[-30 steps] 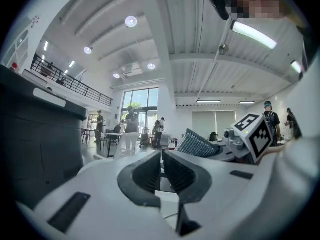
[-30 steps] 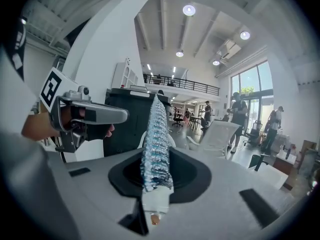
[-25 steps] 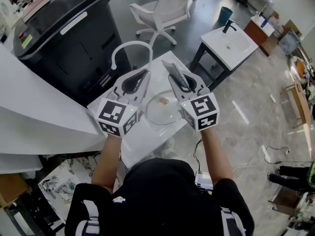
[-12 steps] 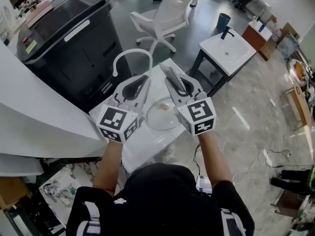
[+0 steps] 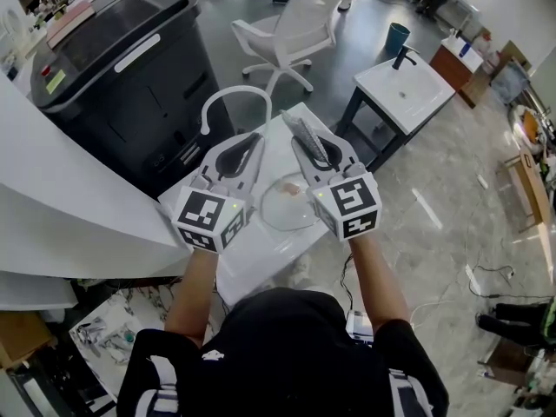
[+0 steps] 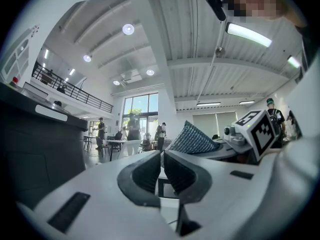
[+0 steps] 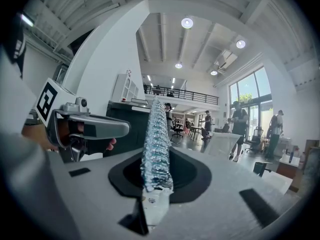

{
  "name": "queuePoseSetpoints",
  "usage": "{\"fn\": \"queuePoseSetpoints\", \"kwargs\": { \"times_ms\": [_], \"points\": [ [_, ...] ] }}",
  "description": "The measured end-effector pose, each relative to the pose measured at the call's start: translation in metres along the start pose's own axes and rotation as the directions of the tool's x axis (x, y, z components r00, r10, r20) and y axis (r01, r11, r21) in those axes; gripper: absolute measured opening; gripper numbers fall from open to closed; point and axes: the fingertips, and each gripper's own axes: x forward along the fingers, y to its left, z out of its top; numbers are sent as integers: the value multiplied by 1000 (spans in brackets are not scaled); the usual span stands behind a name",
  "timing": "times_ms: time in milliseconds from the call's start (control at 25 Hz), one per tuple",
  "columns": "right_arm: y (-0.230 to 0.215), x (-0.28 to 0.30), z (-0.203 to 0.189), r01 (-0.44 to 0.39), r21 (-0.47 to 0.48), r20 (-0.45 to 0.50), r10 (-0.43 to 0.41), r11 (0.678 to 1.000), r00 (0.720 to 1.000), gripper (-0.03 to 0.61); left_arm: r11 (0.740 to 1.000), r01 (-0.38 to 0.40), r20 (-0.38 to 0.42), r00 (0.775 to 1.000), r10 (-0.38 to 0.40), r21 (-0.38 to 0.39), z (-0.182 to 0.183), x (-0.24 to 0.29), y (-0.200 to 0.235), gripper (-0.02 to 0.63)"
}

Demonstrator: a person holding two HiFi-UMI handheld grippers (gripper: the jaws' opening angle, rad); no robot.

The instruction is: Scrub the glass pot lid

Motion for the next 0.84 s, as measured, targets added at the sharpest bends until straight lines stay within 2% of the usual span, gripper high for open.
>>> {"fn": "queuePoseSetpoints", "kwargs": {
  "times_ms": [840],
  "points": [
    [3,-2,-2,-2,-6,-5,2,1000,1000,69,1000,-1,-11,1000,1,-3,-4,-2,0,18]
  ]
}}
